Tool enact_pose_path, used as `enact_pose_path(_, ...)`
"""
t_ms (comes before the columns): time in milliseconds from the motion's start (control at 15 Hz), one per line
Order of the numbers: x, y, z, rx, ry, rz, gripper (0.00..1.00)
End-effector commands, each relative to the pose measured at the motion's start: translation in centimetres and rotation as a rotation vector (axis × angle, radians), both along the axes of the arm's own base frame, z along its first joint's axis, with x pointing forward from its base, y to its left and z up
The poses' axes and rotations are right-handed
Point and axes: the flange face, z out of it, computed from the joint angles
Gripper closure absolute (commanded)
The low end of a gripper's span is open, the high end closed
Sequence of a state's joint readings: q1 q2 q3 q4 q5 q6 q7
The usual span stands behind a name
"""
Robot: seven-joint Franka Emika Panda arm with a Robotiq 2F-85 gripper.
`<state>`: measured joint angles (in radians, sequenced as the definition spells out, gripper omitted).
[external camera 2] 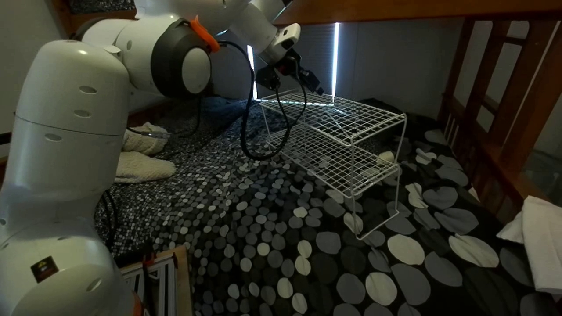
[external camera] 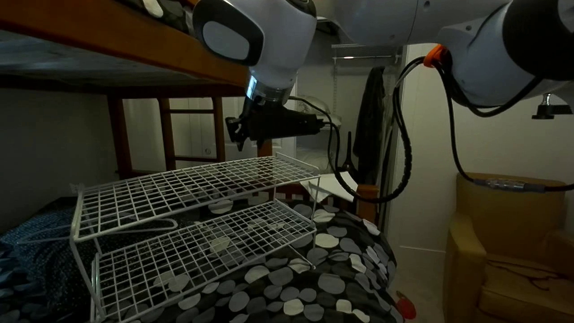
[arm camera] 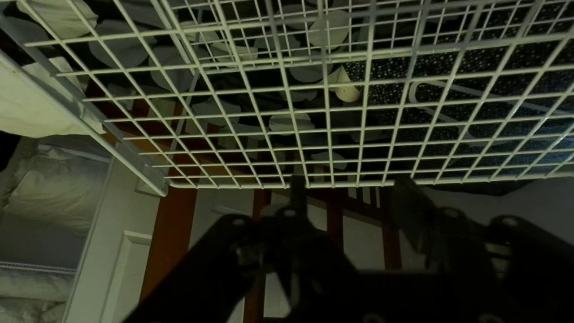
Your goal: Put the shelves upright
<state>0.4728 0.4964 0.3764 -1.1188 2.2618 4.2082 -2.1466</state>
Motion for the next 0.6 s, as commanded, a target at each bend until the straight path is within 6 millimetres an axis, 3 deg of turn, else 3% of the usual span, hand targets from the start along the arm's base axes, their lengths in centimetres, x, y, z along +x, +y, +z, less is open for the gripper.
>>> enact_pose_path(0,-2.6,-0.9,1.4,-0.076,0.003,0.038,0.15)
enact_pose_path(133,-3.5,-1.0,2.4,-0.099,-0.017,0.050,0.02)
enact_pose_path(533,-6.6,-2.7,3.5,-0.125,-0.027,0.027,0.00)
